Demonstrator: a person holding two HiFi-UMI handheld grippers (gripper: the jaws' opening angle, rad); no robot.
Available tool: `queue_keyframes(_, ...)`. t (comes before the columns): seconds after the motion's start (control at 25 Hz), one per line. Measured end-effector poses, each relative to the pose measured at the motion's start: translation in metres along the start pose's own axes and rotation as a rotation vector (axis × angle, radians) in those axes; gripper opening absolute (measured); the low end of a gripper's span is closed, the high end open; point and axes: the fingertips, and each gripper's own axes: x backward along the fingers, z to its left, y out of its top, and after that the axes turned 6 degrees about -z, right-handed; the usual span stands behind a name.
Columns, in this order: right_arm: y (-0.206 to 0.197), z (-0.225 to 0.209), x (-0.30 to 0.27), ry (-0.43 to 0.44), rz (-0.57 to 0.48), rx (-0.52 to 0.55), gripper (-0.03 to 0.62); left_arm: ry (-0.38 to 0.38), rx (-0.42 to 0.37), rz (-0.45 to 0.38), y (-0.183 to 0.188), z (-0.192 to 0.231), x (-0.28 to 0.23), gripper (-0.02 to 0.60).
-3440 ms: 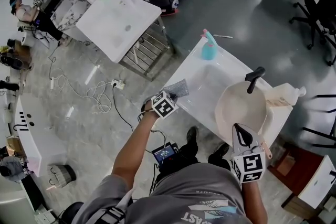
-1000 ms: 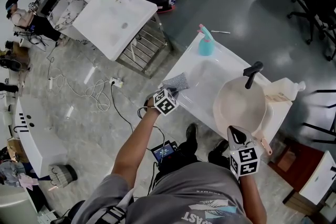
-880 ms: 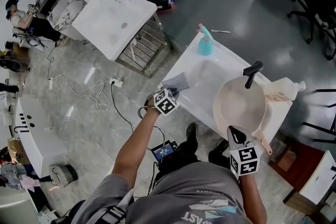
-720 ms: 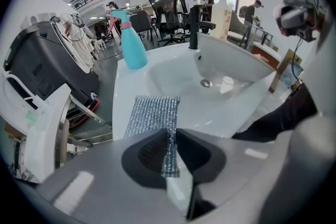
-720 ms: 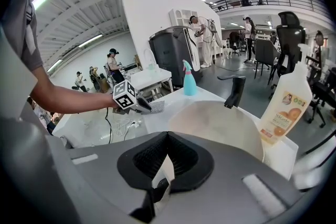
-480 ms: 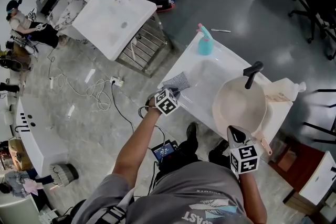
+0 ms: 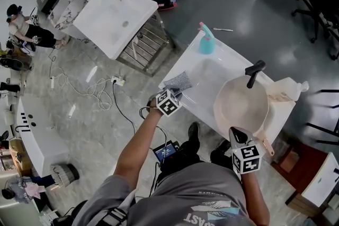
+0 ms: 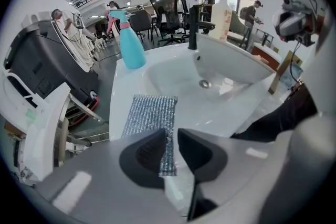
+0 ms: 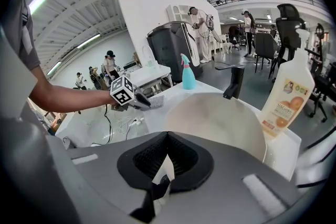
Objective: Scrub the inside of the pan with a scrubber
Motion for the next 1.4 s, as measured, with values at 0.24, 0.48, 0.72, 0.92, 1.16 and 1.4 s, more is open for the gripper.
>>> queue_keyframes(0.24,-0.012,-0.001,0.001,-0.002,0.018,-0.013,0.002,-0.007,0.005,-0.002,0.000,-0.005,0.000,0.095)
queue_keyframes(0.48,-0.024,-0.001,-0.001,-0.003,0.042,-0.030,0.002,-0.011,0.011,-0.010,0.001,-0.009,-0.001,0.109)
queue_keyframes(0.72,-0.032,0.002,-0.006,0.005,0.055,-0.039,0.002,-0.018,0.016,-0.016,0.000,-0.015,-0.001,0.109)
queue_keyframes(0.92,-0.038,0.005,-0.012,0.015,0.067,-0.047,0.002,-0.014,0.026,-0.026,-0.003,-0.016,0.001,0.109)
queue_keyframes(1.16,-0.041,0.007,-0.015,0.017,0.076,-0.058,0.002,-0.023,0.039,-0.036,-0.006,-0.017,0.005,0.110)
queue_keyframes(1.4,-0.040,0.005,-0.016,0.009,0.081,-0.061,0.002,-0.035,0.076,-0.046,-0.008,-0.016,0.010,0.110)
